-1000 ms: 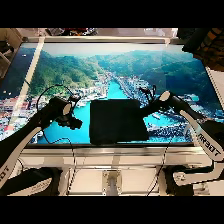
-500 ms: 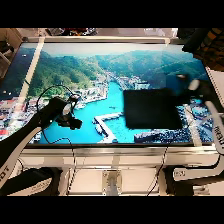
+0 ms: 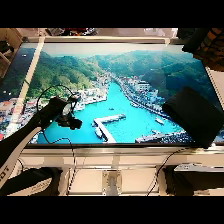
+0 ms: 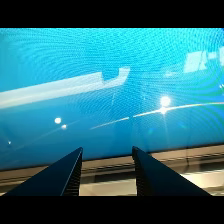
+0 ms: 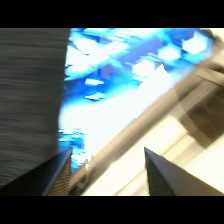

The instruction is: Fold the clothes and pants, and hang the long-sleeved shirts on hangers.

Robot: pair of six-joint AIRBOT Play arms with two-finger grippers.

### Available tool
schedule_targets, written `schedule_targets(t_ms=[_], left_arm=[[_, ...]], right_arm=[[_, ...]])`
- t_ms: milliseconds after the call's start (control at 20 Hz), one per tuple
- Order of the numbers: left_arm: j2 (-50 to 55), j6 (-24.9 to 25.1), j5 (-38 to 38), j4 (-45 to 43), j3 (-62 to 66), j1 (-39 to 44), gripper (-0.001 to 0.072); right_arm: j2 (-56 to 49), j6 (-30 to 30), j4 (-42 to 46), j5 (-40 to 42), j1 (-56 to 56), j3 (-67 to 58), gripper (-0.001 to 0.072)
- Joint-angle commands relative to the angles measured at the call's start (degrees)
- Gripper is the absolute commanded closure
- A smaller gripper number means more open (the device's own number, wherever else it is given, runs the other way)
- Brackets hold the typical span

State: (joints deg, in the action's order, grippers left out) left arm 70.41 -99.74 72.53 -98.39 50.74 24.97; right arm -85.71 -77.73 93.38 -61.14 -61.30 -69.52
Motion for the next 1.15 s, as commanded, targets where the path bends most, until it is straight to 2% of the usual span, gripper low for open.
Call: schedule_targets(t_ms=[0,50,150,200,300,350,500,650,800,900,1100], left_arm=[[0.0,0.02,-0.02,0.0,-0.02,0.04,0.0329],[0.0,0.02,-0.02,0.0,-0.02,0.04,0.0329],[0.0,0.02,-0.02,0.0,-0.02,0.04,0.0329],[0.0,0.02,-0.02,0.0,-0.02,0.04,0.0329],[0.0,0.02,-0.02,0.0,-0.02,0.04,0.0329],[0.0,0.02,-0.02,0.0,-0.02,0.04,0.0329],[0.0,0.02,-0.02,0.0,-0.02,0.04,0.0328],[0.0,0.02,-0.02,0.0,-0.02,0.04,0.0328],[0.0,0.02,-0.02,0.0,-0.02,0.04,0.0328],[0.0,0.02,-0.02,0.0,-0.02,0.04,0.0329],[0.0,0.02,-0.02,0.0,-0.02,0.04,0.0329]], right_arm=[[3.41,-0.94,-0.87,1.29,-7.61,-0.04,0.0193],[5.31,-0.92,-2.32,1.86,-7.48,-0.04,0.0193],[9.2,-0.83,-10.67,1.95,-5.9,-0.04,0.02],[11.19,-0.52,-15.04,1.27,-4.17,-0.04,0.0284],[16.15,2.32,-21.97,-0.11,1.79,-0.02,0.0669],[19.1,2.67,-23.98,-1.2,5.97,-0.02,0.0699],[27.12,2.29,-25.29,-5.44,21.11,-0.02,0.07],[30.53,1.66,-25.05,-13.38,38.12,0.02,0.07],[30.18,-3.32,-20.41,-19.89,53.42,3.06,0.07],[30.18,-6.21,-17.9,-19.71,62.36,8.55,0.07],[30.18,-9.73,-16.5,-14.08,74.51,19.69,0.07]])
